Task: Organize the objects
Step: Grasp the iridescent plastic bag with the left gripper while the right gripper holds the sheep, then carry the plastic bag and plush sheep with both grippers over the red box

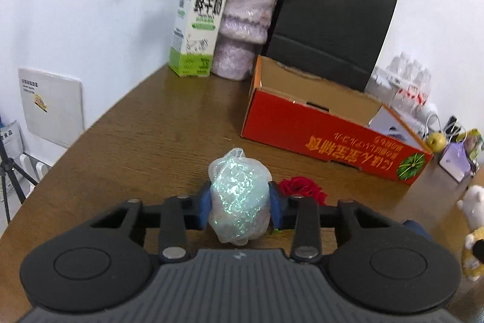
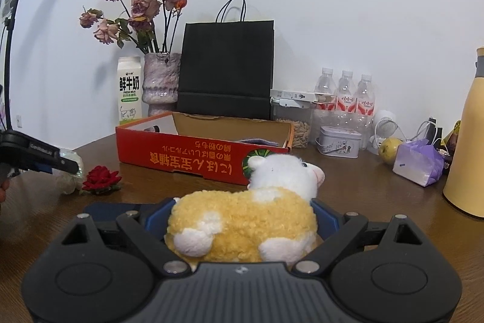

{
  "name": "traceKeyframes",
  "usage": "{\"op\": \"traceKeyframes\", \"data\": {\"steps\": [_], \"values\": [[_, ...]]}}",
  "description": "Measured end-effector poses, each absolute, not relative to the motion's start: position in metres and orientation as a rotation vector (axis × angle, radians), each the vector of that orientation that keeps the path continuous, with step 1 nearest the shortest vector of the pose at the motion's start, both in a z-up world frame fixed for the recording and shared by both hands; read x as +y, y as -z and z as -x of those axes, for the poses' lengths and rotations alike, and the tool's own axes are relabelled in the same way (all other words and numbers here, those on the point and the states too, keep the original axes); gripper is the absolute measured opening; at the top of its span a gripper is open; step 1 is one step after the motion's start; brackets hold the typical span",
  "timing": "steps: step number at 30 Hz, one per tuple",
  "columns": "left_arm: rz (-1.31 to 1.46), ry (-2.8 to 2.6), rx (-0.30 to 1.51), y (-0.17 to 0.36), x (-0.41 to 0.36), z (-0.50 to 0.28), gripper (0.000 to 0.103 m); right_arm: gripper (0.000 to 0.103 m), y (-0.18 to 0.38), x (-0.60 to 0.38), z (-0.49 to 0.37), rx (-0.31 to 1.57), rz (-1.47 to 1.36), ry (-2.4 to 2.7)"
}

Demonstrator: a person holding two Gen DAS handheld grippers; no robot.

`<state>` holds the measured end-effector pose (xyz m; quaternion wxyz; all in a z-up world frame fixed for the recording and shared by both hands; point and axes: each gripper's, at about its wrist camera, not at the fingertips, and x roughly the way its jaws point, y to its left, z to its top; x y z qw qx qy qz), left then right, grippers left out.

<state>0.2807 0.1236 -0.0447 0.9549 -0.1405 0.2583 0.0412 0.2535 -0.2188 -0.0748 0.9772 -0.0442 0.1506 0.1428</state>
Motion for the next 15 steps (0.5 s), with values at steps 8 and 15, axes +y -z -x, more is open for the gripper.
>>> {"op": "traceKeyframes", "data": {"steps": [8,15], "values": [[0.192,-0.064,0.362,0.022,0.085,-0.213,0.038,0.093,0.073,-0.22,-0.249,0.284,0.087,-0.291],[0.071,-0.015,0.316,0.017,0.033,-0.182,0.038,0.093,0.071,-0.219,-0.243,0.266,0.085,-0.32]]}}
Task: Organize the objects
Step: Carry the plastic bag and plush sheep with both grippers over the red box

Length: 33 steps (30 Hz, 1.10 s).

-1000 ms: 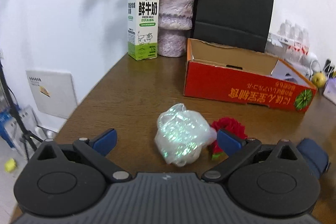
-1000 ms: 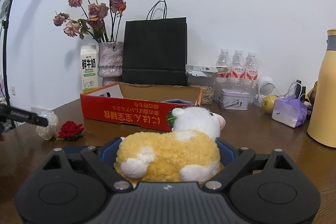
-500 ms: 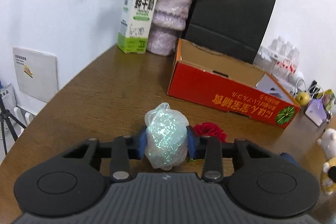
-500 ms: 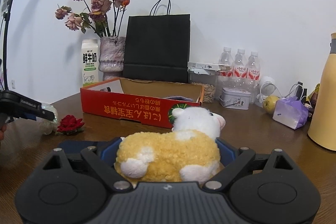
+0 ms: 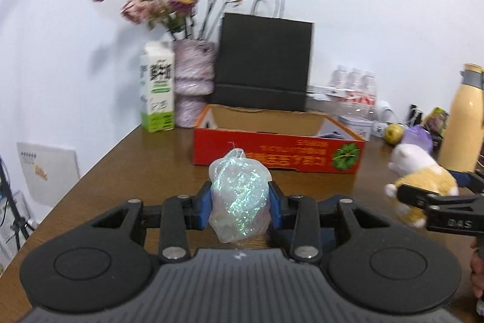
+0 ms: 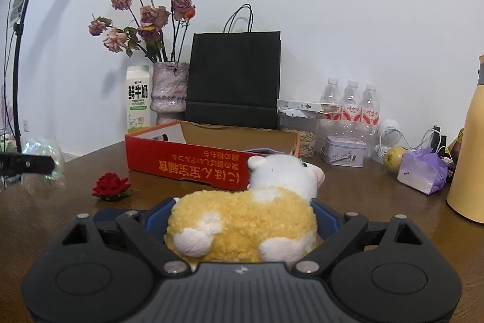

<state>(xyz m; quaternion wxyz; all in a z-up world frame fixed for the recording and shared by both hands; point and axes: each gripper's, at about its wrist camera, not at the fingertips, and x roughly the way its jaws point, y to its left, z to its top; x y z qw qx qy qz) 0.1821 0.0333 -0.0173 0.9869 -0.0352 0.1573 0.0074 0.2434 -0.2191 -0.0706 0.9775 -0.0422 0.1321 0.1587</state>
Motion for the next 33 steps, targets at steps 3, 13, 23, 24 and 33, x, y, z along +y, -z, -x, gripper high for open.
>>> {"op": "traceKeyframes", "data": {"steps": [3,13,23,24,33], "values": [[0.062,-0.01,0.319,0.016,0.026,-0.184,0.038,0.093,0.069,-0.22,-0.241,0.258,0.08,-0.324],[0.044,-0.025,0.328,0.008,0.015,-0.191,0.038,0.093,0.059,-0.221,-0.24,0.254,0.056,-0.349],[0.038,-0.024,0.323,-0.003,0.005,-0.207,0.038,0.093,0.047,-0.213,-0.244,0.242,0.057,-0.377],[0.044,-0.018,0.32,-0.004,0.005,-0.209,0.038,0.093,0.046,-0.212,-0.246,0.24,0.056,-0.379],[0.042,-0.007,0.298,-0.016,-0.004,-0.231,0.038,0.093,0.029,-0.2,-0.264,0.218,0.066,-0.399]]}}
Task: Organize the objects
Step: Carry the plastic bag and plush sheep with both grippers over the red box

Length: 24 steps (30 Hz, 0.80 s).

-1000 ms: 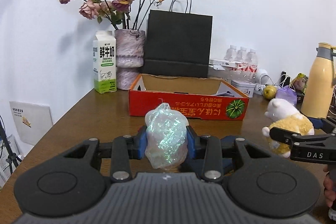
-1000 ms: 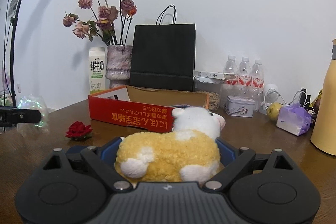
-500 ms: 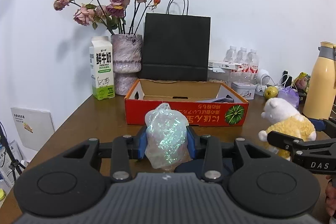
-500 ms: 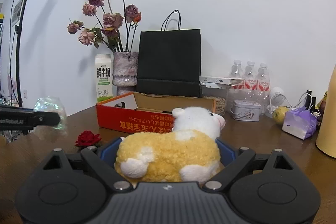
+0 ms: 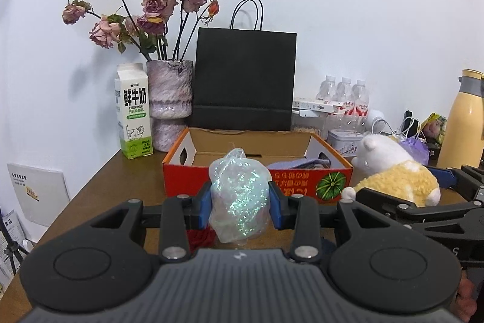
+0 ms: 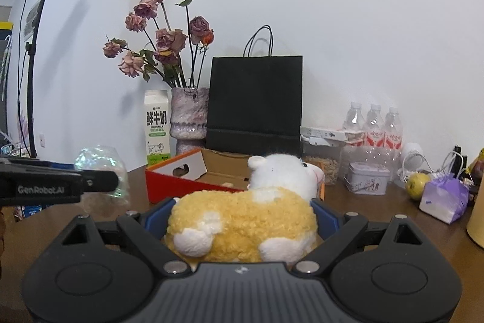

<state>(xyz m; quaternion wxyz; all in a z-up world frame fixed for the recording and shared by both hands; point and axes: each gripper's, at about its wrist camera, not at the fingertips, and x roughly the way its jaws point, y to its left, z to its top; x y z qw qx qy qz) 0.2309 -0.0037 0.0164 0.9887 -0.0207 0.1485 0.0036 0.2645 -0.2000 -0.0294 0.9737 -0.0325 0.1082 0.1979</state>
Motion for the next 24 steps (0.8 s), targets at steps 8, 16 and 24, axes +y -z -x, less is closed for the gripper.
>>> {"op": "traceKeyframes", "data": {"steps": [8,16,24], "values": [[0.059,-0.026,0.307,-0.025,-0.005,-0.261,0.038,0.093,0.02,-0.19,-0.283,0.215,0.071,-0.413],[0.088,-0.039,0.303,-0.03,-0.004,-0.286,0.038,0.093,0.016,-0.181,-0.305,0.21,0.069,-0.411],[0.1,-0.048,0.28,-0.037,-0.002,-0.306,0.038,0.093,0.014,-0.175,-0.331,0.207,0.055,-0.406]]}}
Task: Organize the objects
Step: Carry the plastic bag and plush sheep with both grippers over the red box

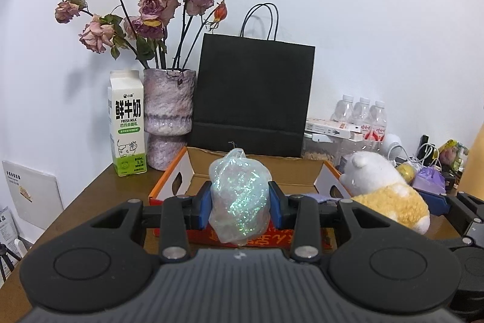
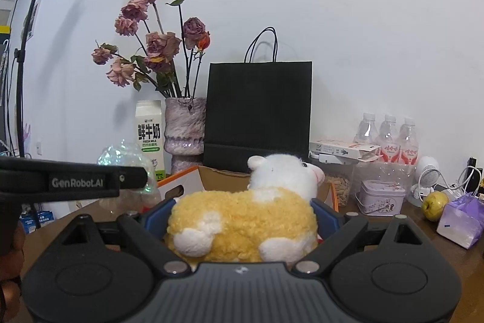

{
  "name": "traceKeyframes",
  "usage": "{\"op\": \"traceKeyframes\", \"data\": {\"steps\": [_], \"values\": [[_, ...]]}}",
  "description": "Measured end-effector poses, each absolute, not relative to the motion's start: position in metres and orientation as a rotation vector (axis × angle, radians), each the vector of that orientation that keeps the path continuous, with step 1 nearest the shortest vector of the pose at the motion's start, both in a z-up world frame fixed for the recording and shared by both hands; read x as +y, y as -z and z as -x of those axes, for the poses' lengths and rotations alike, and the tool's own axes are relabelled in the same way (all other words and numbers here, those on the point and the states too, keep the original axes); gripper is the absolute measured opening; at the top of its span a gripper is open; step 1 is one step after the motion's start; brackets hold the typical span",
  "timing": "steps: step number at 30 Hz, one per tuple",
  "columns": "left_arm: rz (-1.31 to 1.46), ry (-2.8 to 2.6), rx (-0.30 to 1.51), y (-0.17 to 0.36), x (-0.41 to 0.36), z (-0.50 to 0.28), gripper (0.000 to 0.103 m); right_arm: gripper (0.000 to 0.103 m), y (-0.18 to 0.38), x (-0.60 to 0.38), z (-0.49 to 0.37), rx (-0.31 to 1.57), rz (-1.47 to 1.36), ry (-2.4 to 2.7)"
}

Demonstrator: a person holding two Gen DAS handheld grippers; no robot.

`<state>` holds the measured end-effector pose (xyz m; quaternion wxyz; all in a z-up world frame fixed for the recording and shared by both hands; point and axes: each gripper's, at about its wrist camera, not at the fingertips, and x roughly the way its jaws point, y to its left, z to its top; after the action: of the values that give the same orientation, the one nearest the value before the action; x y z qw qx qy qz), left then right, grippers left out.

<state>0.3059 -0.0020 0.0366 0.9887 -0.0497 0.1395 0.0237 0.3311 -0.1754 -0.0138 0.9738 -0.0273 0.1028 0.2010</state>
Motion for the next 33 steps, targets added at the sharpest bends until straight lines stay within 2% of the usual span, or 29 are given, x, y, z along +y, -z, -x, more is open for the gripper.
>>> {"op": "traceKeyframes", "data": {"steps": [33], "values": [[0.113,-0.058,0.253,-0.041,0.011,-0.396,0.038,0.093,0.009,-0.154,-0.422,0.193,0.054,-0.401]]}}
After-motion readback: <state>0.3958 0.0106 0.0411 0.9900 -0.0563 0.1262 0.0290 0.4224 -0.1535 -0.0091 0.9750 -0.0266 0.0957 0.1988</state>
